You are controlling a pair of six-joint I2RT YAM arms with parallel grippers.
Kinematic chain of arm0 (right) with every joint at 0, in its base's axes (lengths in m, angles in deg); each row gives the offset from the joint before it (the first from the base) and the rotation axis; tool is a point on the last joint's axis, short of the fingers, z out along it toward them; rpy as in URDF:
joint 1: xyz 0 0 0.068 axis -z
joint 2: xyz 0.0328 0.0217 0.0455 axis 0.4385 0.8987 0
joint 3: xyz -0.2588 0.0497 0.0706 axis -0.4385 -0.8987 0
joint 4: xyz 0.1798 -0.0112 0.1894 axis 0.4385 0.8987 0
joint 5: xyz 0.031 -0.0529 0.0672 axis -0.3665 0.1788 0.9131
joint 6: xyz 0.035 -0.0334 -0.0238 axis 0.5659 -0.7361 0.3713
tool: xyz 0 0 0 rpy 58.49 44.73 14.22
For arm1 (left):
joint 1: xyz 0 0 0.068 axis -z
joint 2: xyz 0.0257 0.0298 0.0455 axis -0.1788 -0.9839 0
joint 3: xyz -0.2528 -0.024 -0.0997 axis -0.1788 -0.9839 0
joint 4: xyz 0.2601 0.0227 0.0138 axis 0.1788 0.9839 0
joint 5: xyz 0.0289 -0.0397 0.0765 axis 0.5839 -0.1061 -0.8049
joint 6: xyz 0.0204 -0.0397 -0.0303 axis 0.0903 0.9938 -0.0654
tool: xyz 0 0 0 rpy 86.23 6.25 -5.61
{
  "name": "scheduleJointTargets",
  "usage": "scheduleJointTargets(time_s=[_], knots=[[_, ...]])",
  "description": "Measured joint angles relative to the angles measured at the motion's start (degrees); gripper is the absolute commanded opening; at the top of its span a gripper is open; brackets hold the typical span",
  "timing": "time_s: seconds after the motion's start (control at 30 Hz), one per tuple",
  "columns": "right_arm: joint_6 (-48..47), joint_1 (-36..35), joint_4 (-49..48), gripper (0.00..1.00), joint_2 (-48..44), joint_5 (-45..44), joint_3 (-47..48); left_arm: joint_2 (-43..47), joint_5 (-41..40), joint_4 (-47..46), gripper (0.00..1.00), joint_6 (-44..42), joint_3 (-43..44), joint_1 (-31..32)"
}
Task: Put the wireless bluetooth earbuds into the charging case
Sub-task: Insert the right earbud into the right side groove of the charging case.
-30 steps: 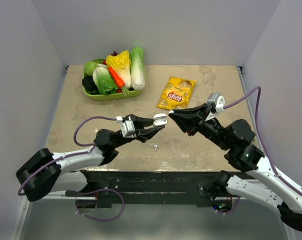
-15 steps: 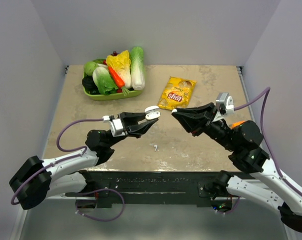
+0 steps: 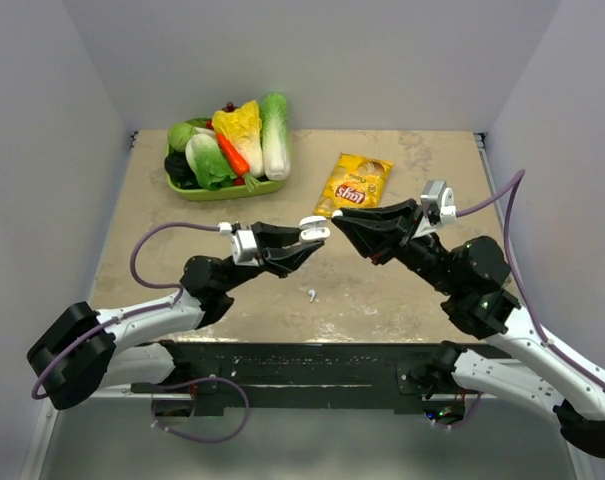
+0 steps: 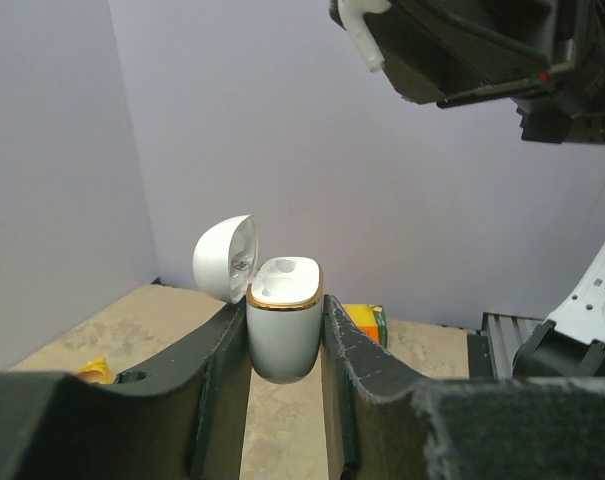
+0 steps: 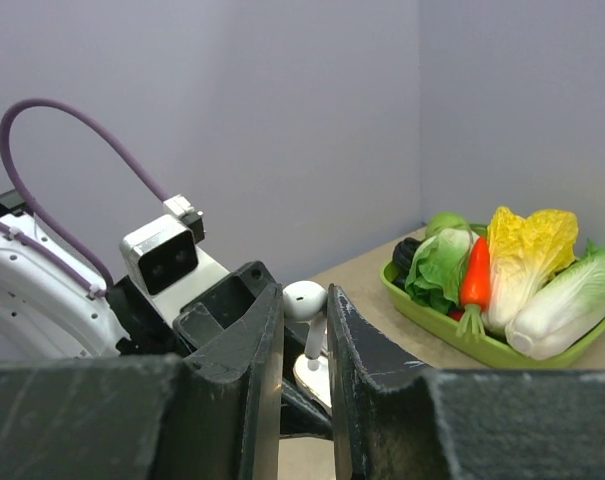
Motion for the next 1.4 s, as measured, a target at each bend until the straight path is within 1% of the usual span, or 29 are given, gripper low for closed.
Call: scheduleJointTargets(time_s=[0.27, 0.47, 0.67, 0.9, 1.13, 1.4], knots=[[0.0, -0.3, -4.2, 0.00, -0.3, -1.5, -3.7, -0.5, -5.1, 0.0, 0.00, 8.2, 0.1, 0.0], [0.0, -0.3, -6.9, 0.00, 0.1, -1.5, -3.8, -0.5, -6.1, 0.0, 0.00, 11.0, 0.2, 0.0], [0.0, -0.4, -9.3, 0.00, 2.0, -1.5, -3.9, -0.5, -5.3, 0.0, 0.00, 11.1, 1.7, 0.0], [0.0, -0.6, -9.8, 0.00, 3.3, -1.5, -4.4, -1.2, -3.1, -0.1, 0.00, 11.0, 4.3, 0.0], [-0.4, -0.7, -11.0, 0.00, 3.3, -1.5, -5.4, -3.0, 0.4, -0.3, 0.00, 10.7, 4.5, 0.0], [-0.4, -0.7, -11.5, 0.00, 2.6, -1.9, -8.0, -3.1, 2.0, -0.4, 0.00, 10.4, 4.5, 0.0]])
